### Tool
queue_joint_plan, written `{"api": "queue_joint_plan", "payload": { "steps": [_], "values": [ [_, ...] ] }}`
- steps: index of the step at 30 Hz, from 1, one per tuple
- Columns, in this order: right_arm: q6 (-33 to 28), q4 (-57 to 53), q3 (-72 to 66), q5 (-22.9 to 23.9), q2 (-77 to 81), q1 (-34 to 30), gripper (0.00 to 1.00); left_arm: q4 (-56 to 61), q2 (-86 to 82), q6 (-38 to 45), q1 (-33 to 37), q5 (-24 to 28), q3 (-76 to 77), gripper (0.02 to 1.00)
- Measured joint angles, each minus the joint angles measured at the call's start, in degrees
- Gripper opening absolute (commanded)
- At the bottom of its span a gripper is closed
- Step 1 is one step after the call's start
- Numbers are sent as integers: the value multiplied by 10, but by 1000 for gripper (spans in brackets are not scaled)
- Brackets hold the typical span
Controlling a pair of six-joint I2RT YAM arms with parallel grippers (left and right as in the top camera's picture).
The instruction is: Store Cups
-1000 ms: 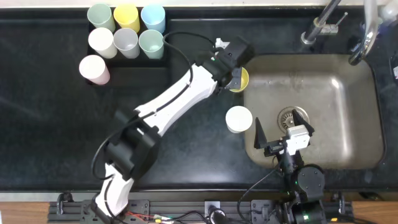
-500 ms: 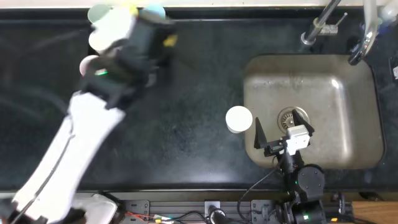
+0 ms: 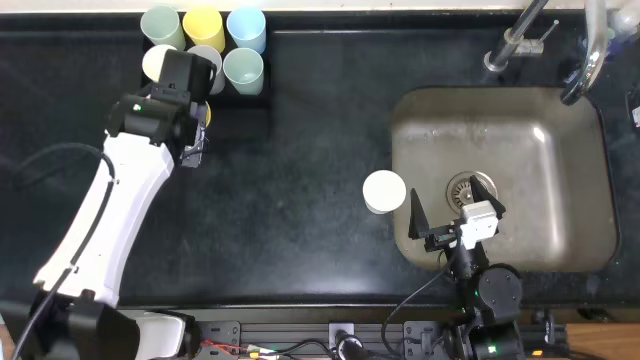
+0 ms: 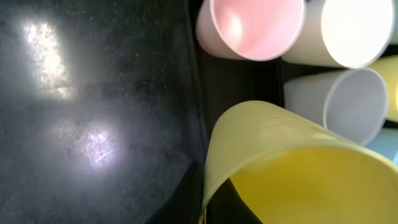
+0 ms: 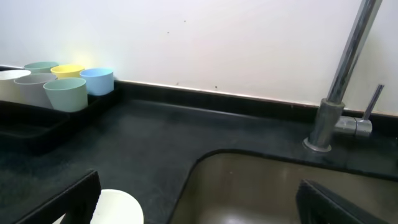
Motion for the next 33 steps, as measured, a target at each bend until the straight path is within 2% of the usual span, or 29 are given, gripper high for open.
{"api": "queue_joint_plan", "payload": {
  "steps": [13, 33],
  "values": [
    [0, 0, 0, 0, 0, 0, 998, 54, 74, -4, 36, 47, 0, 38],
    [0, 0, 0, 0, 0, 0, 998, 104, 126, -4, 45, 63, 0, 36]
  ]
}}
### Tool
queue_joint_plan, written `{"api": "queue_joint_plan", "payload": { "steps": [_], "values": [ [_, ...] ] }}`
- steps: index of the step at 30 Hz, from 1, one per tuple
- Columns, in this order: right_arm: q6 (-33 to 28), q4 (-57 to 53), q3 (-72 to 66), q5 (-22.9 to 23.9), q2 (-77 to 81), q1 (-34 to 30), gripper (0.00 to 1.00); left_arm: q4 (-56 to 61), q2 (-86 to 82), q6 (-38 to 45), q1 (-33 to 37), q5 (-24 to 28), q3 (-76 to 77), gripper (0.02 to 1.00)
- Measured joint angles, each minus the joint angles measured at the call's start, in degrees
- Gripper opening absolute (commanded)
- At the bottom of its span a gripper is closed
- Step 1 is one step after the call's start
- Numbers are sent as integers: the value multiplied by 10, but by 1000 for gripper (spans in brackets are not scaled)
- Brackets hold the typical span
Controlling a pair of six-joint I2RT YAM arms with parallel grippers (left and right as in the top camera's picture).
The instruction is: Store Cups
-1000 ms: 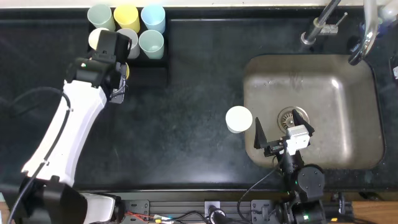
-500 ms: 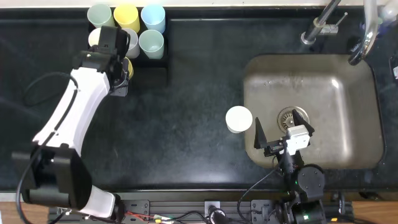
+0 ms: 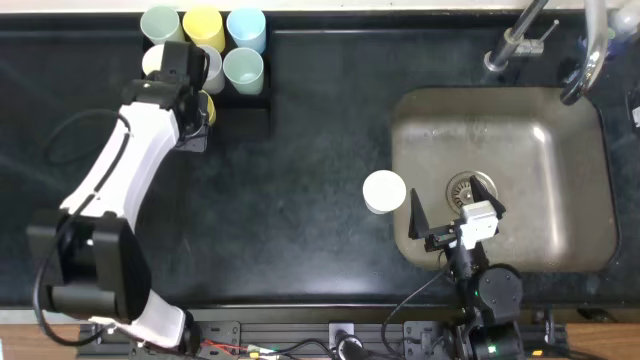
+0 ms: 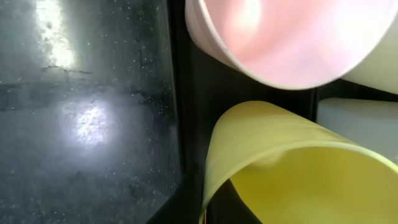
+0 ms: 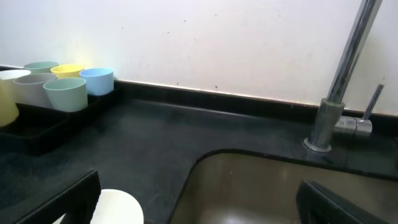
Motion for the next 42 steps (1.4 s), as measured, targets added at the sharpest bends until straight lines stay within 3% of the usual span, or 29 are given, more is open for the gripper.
{"api": "queue_joint_plan", "payload": {
  "steps": [19, 30, 42],
  "values": [
    [0, 0, 0, 0, 0, 0, 996, 3, 6, 0, 0, 4, 0, 45],
    [0, 0, 0, 0, 0, 0, 998, 6, 8, 0, 0, 4, 0, 194],
    [0, 0, 0, 0, 0, 0, 998, 19, 8, 0, 0, 0, 0, 200]
  ]
}}
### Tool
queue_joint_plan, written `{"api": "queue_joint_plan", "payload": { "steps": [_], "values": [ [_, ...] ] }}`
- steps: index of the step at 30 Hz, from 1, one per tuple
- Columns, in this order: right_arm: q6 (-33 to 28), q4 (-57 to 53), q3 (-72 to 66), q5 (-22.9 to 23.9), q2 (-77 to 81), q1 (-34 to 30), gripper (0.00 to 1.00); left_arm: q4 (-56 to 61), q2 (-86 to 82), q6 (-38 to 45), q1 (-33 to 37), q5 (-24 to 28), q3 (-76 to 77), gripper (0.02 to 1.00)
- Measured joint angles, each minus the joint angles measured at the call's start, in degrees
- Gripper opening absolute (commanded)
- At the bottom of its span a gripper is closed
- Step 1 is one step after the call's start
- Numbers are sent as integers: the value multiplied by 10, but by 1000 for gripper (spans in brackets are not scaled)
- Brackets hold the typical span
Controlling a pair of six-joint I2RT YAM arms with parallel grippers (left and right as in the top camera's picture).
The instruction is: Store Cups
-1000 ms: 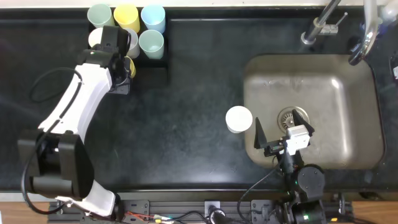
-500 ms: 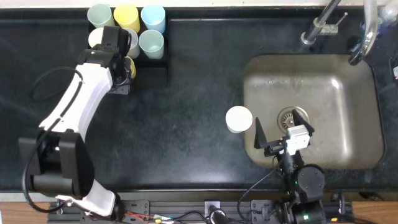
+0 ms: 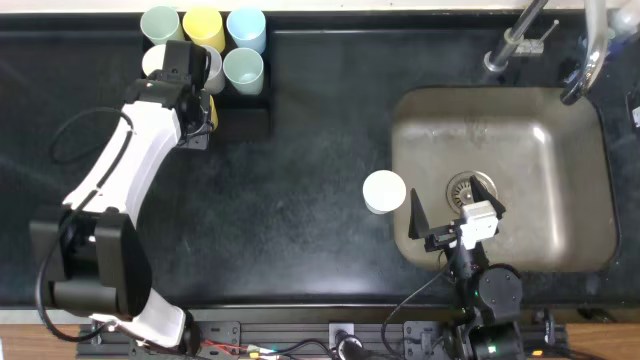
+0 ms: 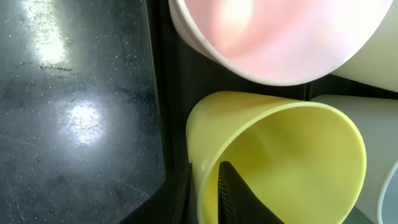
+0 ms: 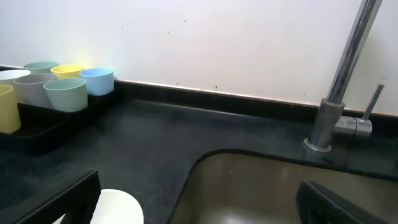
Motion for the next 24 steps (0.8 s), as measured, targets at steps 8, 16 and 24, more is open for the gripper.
{"api": "queue_joint_plan", "payload": {
  "steps": [8, 16, 24],
  "values": [
    [0, 0, 0, 0, 0, 0, 998, 8, -3, 7, 0, -11, 0, 257],
    [0, 0, 0, 0, 0, 0, 993, -2, -64, 10, 0, -16, 0, 454],
    [0, 0, 0, 0, 0, 0, 998, 142, -167, 163, 0, -26, -5, 553]
  ]
}}
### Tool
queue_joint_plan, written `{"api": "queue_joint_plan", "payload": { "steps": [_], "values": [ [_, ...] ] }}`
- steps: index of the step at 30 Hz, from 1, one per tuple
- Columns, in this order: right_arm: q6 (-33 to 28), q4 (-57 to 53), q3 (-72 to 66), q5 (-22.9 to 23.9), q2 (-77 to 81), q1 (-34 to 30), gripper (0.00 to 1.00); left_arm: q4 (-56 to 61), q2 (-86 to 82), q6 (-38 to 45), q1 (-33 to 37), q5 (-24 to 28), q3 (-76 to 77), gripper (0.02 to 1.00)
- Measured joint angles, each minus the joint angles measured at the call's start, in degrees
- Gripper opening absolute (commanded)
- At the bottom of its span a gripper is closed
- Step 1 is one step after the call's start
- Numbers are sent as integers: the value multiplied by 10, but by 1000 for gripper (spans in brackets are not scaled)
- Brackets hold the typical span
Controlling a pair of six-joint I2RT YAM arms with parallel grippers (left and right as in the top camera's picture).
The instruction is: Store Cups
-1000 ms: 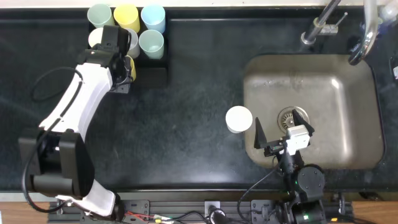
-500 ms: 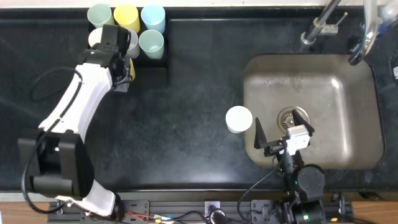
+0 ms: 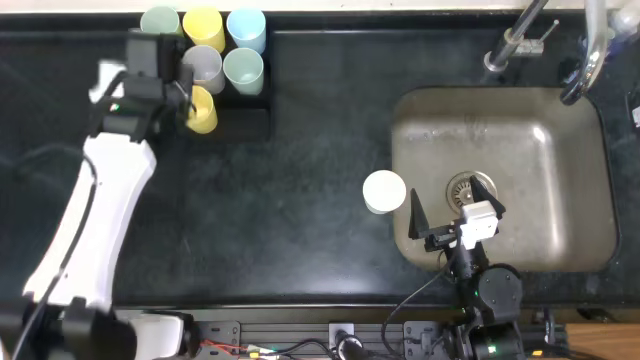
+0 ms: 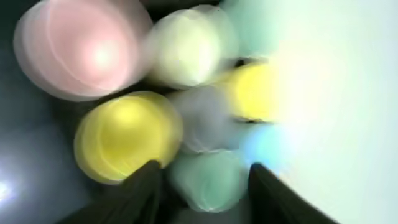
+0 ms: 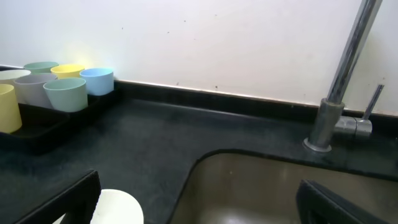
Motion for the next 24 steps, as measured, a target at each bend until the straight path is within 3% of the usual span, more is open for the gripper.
{"api": "queue_joint_plan", "payload": {
  "steps": [4, 8, 10, 16, 24],
  "values": [
    [0, 0, 0, 0, 0, 0, 996, 121, -71, 240, -1, 14, 1, 761],
    [1, 0, 0, 0, 0, 0, 998, 138, -158, 451, -2, 40, 0, 947],
    [0, 0, 0, 0, 0, 0, 996, 154, -198, 527, -2, 54, -7, 987],
    [0, 0, 0, 0, 0, 0, 998, 295, -335, 704, -2, 132, -144, 1000],
    [0, 0, 0, 0, 0, 0, 998, 422, -499, 777, -2, 189, -397, 1000]
  ]
}}
